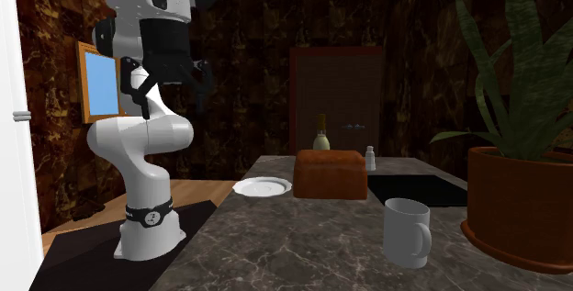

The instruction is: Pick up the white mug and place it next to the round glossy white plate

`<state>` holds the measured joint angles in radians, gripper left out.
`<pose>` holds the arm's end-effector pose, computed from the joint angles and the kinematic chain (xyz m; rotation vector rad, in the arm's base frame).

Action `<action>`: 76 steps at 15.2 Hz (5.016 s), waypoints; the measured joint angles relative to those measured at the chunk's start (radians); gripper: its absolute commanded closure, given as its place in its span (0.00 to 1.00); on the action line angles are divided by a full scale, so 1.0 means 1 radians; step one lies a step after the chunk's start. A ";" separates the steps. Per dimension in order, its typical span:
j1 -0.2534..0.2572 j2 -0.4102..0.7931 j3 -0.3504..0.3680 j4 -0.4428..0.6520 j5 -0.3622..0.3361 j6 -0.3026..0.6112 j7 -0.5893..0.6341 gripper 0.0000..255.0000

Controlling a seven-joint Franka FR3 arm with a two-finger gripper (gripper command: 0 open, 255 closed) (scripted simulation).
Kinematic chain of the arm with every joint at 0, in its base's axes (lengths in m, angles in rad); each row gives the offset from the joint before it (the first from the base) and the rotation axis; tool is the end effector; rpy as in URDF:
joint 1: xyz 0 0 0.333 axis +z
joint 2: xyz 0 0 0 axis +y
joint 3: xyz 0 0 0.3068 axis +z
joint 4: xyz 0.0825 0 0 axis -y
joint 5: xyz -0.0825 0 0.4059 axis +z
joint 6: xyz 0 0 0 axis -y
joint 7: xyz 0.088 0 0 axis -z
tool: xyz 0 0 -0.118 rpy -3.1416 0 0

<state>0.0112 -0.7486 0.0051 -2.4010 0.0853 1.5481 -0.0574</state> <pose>0.3380 0.0160 0.5369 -3.0517 -0.1063 0.1567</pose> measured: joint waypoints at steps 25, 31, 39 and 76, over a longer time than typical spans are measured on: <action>0.117 0.649 0.381 0.285 -0.019 0.475 0.387 0.00; 0.167 0.879 0.432 0.477 -0.150 0.508 0.523 0.00; 0.298 1.190 0.426 0.792 -0.331 0.484 0.661 0.00; 0.323 1.231 0.422 0.877 -0.347 0.440 0.669 1.00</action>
<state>0.3343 0.4828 0.4276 -1.5241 -0.2622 1.9879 0.6118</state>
